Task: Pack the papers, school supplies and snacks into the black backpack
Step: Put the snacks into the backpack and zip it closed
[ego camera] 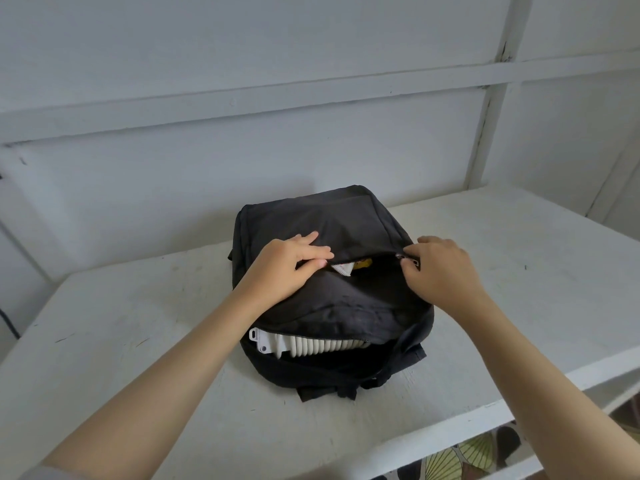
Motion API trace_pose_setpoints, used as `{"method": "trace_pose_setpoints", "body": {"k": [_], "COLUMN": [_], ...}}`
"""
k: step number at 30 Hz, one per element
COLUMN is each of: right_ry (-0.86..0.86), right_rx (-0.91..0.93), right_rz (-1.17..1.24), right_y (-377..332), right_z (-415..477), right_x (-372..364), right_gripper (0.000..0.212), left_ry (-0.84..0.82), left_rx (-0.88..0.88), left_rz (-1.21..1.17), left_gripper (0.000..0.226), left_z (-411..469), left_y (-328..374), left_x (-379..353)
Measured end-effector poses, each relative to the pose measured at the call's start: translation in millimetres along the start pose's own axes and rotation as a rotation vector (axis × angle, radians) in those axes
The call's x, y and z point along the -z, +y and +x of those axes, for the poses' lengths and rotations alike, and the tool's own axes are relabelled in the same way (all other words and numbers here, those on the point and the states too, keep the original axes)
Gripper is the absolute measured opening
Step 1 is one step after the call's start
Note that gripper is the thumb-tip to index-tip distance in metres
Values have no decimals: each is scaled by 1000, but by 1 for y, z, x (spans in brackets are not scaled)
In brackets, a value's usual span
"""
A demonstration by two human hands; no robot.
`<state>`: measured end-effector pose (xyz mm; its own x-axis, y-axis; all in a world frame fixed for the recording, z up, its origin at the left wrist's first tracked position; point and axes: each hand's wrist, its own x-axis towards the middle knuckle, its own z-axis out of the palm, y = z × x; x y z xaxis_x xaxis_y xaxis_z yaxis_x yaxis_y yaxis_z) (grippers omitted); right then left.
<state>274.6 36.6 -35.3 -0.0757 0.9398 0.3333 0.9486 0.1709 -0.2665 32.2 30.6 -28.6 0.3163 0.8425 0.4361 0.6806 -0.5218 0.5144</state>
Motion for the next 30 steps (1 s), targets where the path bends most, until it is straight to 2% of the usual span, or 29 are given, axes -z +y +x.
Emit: {"method": "trace_pose_setpoints", "body": {"k": [5, 9, 14, 17, 21, 23, 27, 29, 30], "right_ry": [38, 117, 172, 199, 153, 133, 133, 104, 73], "right_rx": [-53, -56, -9, 9, -32, -48, 10, 87, 131], "right_rz": [35, 158, 333, 382, 463, 500, 568, 580, 570], "right_y": [0, 2, 5, 7, 9, 10, 16, 23, 27], "right_z": [-1, -6, -8, -8, -6, -3, -2, -3, -3], "right_x": [1, -2, -1, 5, 8, 9, 8, 6, 5], "right_gripper": [16, 9, 6, 10, 12, 12, 9, 2, 6], "left_ry": [17, 70, -34, -72, -45, -36, 47, 27, 13], "left_rx": [131, 137, 149, 168, 160, 220, 483, 560, 578], "left_rz": [-19, -55, -101, -59, 7, 15, -60, -45, -26], "left_gripper": [33, 44, 59, 49, 23, 11, 32, 39, 42], "left_z": [-7, -18, -16, -9, 7, 18, 44, 52, 54], "left_y": [8, 9, 19, 30, 60, 75, 91, 95, 97], "left_x": [-2, -4, 1, 1, -14, -28, -53, -62, -67]}}
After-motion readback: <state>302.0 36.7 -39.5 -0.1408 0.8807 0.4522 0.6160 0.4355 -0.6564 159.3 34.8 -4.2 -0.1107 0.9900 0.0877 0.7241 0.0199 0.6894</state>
